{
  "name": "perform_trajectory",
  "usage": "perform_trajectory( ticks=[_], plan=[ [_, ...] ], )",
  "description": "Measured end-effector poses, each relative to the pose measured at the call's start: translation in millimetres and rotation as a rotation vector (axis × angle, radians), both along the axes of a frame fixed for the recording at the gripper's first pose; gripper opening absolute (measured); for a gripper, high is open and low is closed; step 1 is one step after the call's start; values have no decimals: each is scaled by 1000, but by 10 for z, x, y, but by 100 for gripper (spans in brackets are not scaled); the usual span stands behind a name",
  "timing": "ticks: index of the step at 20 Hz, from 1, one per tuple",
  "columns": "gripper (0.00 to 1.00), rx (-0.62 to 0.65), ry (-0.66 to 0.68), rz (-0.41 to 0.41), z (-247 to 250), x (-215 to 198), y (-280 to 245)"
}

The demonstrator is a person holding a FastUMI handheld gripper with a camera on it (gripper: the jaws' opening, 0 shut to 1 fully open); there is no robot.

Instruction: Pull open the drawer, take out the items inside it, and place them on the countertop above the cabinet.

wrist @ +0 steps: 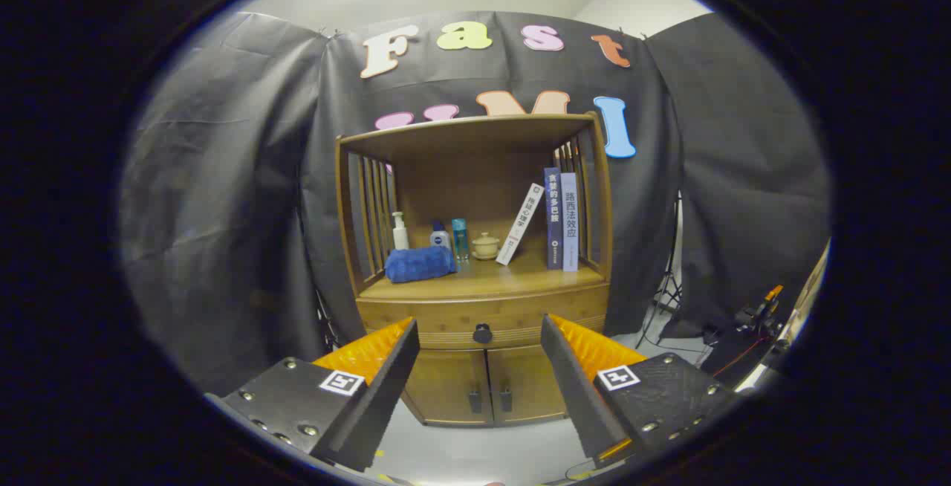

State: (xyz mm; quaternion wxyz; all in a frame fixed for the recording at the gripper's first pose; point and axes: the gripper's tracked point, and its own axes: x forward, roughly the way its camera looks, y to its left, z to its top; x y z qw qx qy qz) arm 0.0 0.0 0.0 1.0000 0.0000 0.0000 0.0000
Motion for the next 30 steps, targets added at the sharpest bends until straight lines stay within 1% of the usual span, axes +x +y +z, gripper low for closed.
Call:
perform_trajectory(
  ticks=[3, 9, 15, 18, 21, 25, 30],
  plan=[
    [98, -11, 2, 0, -26, -10, -6],
    [98, 7, -6, -6, -111, 15, 39],
    [98, 34, -16, 1, -205, 66, 224],
    [98, 21, -37, -1, -207, 91, 292],
    [98, 9, -26, 17, -226, 128, 367],
    [98, -19, -35, -8, -262, 108, 244],
    [98, 1, -42, -22, -242, 155, 108]
  ],
)
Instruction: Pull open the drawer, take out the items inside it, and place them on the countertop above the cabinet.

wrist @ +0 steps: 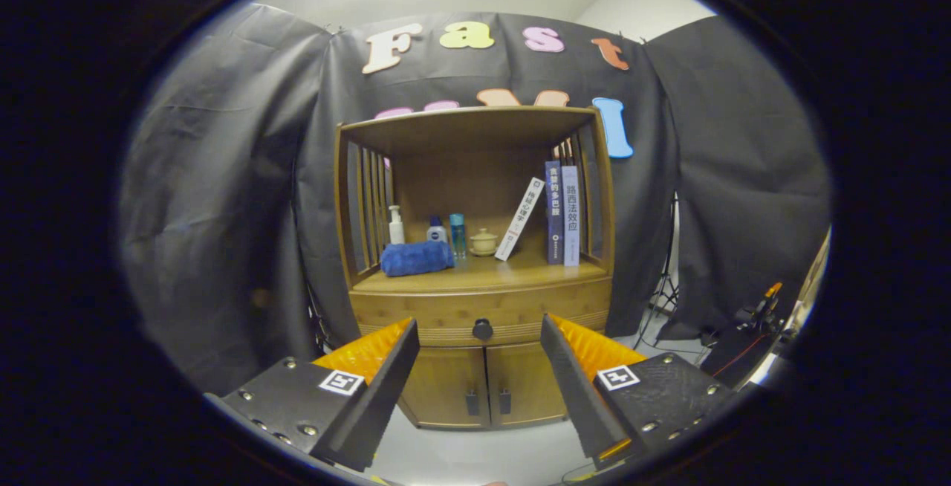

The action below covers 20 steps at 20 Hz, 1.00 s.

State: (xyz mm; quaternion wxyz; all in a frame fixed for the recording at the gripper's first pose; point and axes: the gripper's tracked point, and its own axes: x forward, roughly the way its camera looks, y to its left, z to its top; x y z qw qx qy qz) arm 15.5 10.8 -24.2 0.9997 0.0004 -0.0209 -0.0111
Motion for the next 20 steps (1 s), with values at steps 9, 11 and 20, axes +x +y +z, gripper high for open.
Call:
perform_trajectory(
  ticks=[9, 11, 20],
  plan=[
    [98, -97, -9, 18, -208, 148, -258],
    [98, -80, -1, 18, -267, 224, -359],
    [98, -37, -3, 7, -115, 683, -663]
  ],
)
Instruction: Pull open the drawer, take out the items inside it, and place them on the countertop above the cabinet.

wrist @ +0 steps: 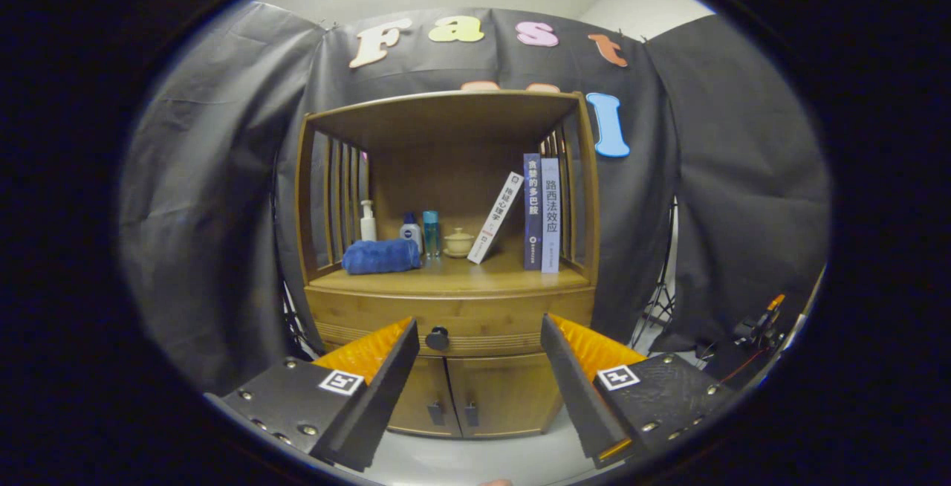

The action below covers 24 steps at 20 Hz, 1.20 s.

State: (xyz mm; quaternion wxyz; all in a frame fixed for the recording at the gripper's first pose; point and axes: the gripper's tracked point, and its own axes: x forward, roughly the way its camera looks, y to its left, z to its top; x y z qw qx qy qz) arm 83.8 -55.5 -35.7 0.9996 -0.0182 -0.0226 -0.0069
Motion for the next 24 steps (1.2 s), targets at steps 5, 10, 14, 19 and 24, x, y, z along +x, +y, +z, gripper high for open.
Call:
perform_trajectory(
  ticks=[5, 10, 14, 19, 24],
  plan=[
    [98, 26, 29, -8, -146, 344, 30],
    [98, 39, 39, -6, -375, 937, 70],
    [99, 9, 91, 30, -779, 1516, 212],
    [93, 28, 125, 27, -1196, 1845, 244],
    [72, 41, 106, 127, -1253, 2047, 647]
  ],
)
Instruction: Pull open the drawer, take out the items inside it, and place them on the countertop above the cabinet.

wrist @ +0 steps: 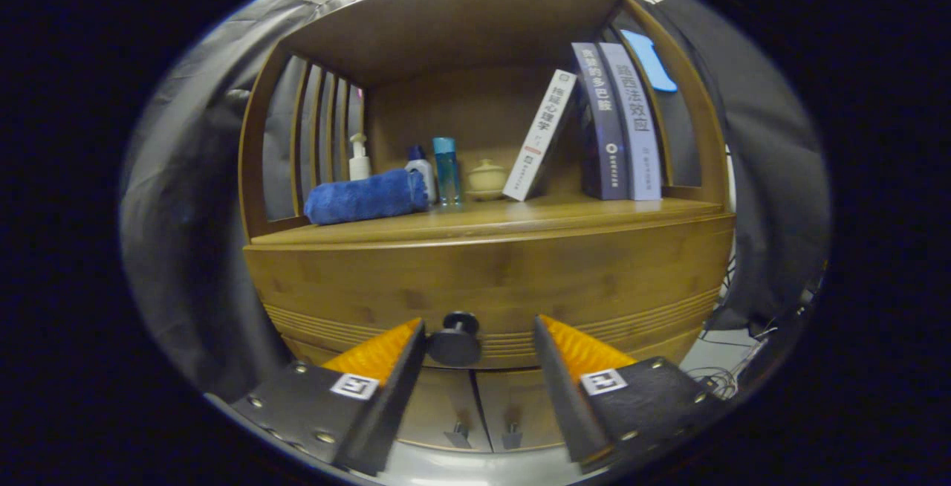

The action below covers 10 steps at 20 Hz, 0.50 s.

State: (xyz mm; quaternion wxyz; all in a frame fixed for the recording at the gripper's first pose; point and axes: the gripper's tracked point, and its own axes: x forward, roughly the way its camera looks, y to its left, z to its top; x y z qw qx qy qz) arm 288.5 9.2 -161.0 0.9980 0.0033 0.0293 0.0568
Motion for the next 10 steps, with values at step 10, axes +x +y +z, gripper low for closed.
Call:
perform_trajectory(
  ticks=[10],
  plan=[
    [42, -1, 16, -51, -74, 204, 51]
  ],
)
